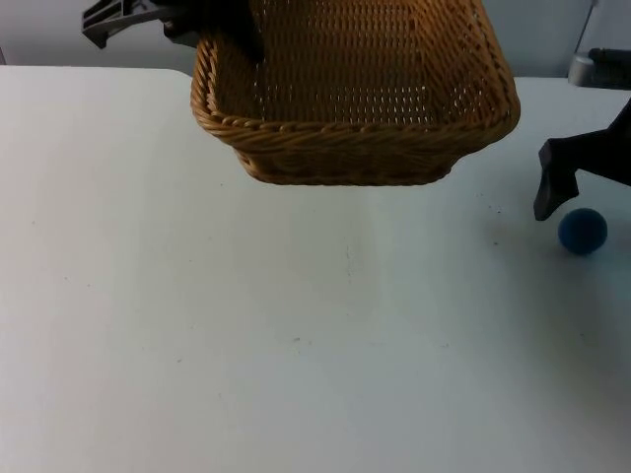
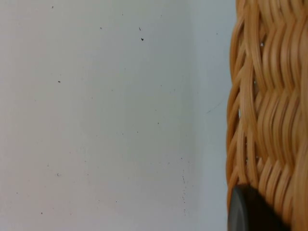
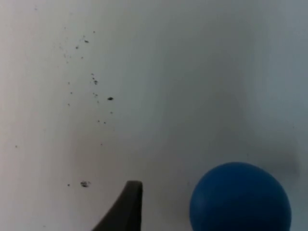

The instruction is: Pick up the basket with the left hand and place the ball into the basket with the right hand.

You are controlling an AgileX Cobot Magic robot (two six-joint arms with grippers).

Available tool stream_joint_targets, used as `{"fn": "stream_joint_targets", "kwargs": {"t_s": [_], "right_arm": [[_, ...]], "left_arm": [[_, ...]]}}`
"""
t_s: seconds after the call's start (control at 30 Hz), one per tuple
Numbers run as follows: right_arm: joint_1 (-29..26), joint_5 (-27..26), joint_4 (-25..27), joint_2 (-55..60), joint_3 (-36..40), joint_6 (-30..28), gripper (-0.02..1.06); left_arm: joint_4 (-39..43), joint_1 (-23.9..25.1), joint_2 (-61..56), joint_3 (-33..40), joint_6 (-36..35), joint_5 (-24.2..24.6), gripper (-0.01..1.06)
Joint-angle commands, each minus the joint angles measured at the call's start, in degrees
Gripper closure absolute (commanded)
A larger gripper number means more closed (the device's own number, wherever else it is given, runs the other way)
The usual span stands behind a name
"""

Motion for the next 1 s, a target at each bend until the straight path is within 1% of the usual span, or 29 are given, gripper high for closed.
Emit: {"fn": "stream_joint_targets", "kwargs": {"t_s": [0.0, 0.47, 0.73, 0.97], "right_arm": [[0.0, 0.5, 0.1, -0.2, -0.7, -0.4, 0.00], [0.0, 0.5, 0.0, 0.7, -0.7, -0.9, 0.00], [0.1, 0.2, 0.4, 1.7, -0.8, -0.9, 0.04], [0.4, 0.9, 0.4, 2.9, -0.8, -0.9, 0.05]], "left_arm": [[-1.1, 0.2, -0.6, -0.5, -0.5, -1.5, 1.05], [-1.1, 0.2, -0.6, -0.5, -0.5, -1.2, 1.05], [-1.0, 0.2, -0.6, -0.5, -0.5, -0.8, 1.05], [-1.0, 0.2, -0.6, -0.5, -0.5, -0.8, 1.05]]}}
